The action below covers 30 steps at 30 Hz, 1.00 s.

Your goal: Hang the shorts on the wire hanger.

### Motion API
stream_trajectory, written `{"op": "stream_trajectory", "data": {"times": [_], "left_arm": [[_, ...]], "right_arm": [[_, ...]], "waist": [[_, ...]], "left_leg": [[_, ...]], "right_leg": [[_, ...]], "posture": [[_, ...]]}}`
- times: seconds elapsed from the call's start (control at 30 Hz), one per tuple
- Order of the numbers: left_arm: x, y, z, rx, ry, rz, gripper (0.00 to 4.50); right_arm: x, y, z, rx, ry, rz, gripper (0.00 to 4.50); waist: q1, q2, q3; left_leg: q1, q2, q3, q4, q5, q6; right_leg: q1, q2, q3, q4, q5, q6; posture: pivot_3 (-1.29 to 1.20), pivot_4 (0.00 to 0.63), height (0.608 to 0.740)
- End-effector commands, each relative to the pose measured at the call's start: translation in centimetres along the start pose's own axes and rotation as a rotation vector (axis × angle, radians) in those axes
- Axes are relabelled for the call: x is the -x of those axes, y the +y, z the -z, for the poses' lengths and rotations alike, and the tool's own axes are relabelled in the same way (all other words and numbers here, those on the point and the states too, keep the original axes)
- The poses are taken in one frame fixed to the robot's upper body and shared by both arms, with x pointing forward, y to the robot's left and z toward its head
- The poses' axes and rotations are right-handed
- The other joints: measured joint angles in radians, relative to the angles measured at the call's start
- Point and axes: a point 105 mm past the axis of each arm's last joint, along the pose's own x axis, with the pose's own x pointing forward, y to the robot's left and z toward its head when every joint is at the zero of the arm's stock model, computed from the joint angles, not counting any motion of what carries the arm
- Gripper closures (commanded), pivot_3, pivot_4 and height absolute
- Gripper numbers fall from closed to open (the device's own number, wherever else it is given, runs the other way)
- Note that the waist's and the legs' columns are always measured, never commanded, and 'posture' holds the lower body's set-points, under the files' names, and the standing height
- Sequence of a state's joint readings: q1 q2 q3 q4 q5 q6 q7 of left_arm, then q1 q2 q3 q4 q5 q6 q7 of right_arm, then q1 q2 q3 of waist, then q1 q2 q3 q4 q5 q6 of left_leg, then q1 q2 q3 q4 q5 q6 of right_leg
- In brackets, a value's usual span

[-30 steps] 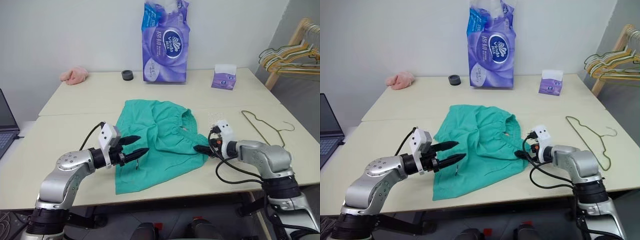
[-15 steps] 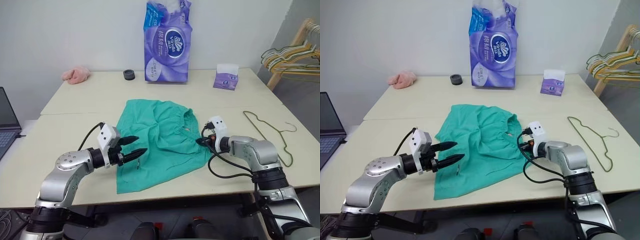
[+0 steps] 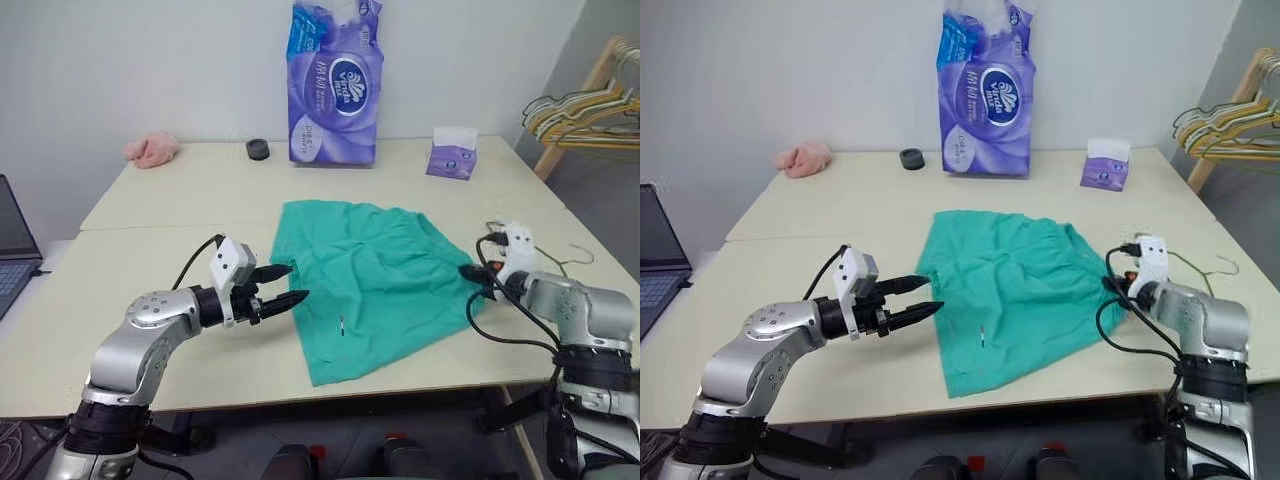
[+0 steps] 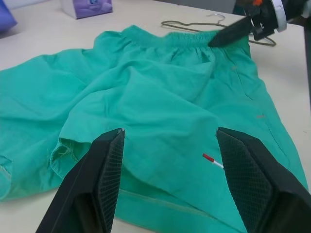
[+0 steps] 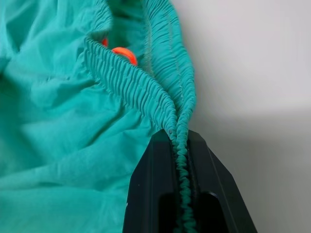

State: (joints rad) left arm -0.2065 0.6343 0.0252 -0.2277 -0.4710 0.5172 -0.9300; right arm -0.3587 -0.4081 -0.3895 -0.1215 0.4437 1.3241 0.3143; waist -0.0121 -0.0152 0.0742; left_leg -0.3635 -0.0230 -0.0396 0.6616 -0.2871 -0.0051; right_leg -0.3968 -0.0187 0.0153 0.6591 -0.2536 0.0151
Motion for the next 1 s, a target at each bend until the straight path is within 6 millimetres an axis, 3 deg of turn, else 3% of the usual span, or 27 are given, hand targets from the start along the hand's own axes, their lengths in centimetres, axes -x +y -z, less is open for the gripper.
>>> {"op": "stream_trajectory", "data": {"times": [0.03,0.2,0.43,0.63,0.83,1.0], "left_arm": [[-0.1,-0.5,-0.9,-0.03,-0.018,0.034,1.3],[0.0,-0.8,-0.5,-0.024,-0.003,0.061,1.3],[0.1,-2.0,0.5,-0.002,0.024,0.123,1.3],[0.3,-2.2,1.0,0.0,0.034,0.133,1.3],[0.0,-2.7,0.8,0.002,0.032,0.151,1.3],[-0.1,-2.9,0.6,0.004,0.03,0.158,1.3]], "right_arm": [[2.0,1.3,0.7,-0.039,-0.004,-0.026,4.48],[2.8,2.5,1.8,-0.077,0.012,-0.04,4.48],[2.4,2.9,1.1,-0.045,-0.012,-0.035,4.48],[3.2,3.3,1.3,-0.014,-0.004,-0.073,4.48],[3.9,4.0,1.5,0.04,-0.01,-0.105,2.69],[5.5,5.4,2.3,0.402,0.026,-0.184,0.86]], "waist": [[-0.011,0.001,0.001],[-0.027,0.002,0.001],[-0.027,0.002,0.001],[-0.027,0.003,0.002],[-0.027,0.003,0.002],[-0.025,0.004,0.003]], "left_leg": [[0.0,0.0,0.0,0.0,0.0,0.0],[0.002,0.0,0.002,0.001,0.0,0.0],[0.001,0.0,0.002,0.001,0.0,0.0],[0.001,0.0,0.002,0.001,0.0,0.0],[0.001,0.0,0.002,0.001,0.0,0.0],[0.0,-0.001,0.002,0.001,0.0,0.0]], "right_leg": [[0.0,0.0,0.0,0.0,-0.002,0.003],[0.0,0.0,0.002,0.002,-0.003,0.005],[0.0,0.0,0.002,0.0,-0.003,0.005],[0.0,0.0,0.002,0.0,-0.003,0.005],[0.0,0.0,0.002,0.0,-0.003,0.005],[0.0,0.0,0.002,-0.001,-0.004,0.007]], "posture": [[-0.05,0.041,0.74],[-0.05,0.042,0.74],[-0.04,0.039,0.74],[-0.04,0.038,0.74],[-0.05,0.036,0.74],[-0.05,0.036,0.74]]}}
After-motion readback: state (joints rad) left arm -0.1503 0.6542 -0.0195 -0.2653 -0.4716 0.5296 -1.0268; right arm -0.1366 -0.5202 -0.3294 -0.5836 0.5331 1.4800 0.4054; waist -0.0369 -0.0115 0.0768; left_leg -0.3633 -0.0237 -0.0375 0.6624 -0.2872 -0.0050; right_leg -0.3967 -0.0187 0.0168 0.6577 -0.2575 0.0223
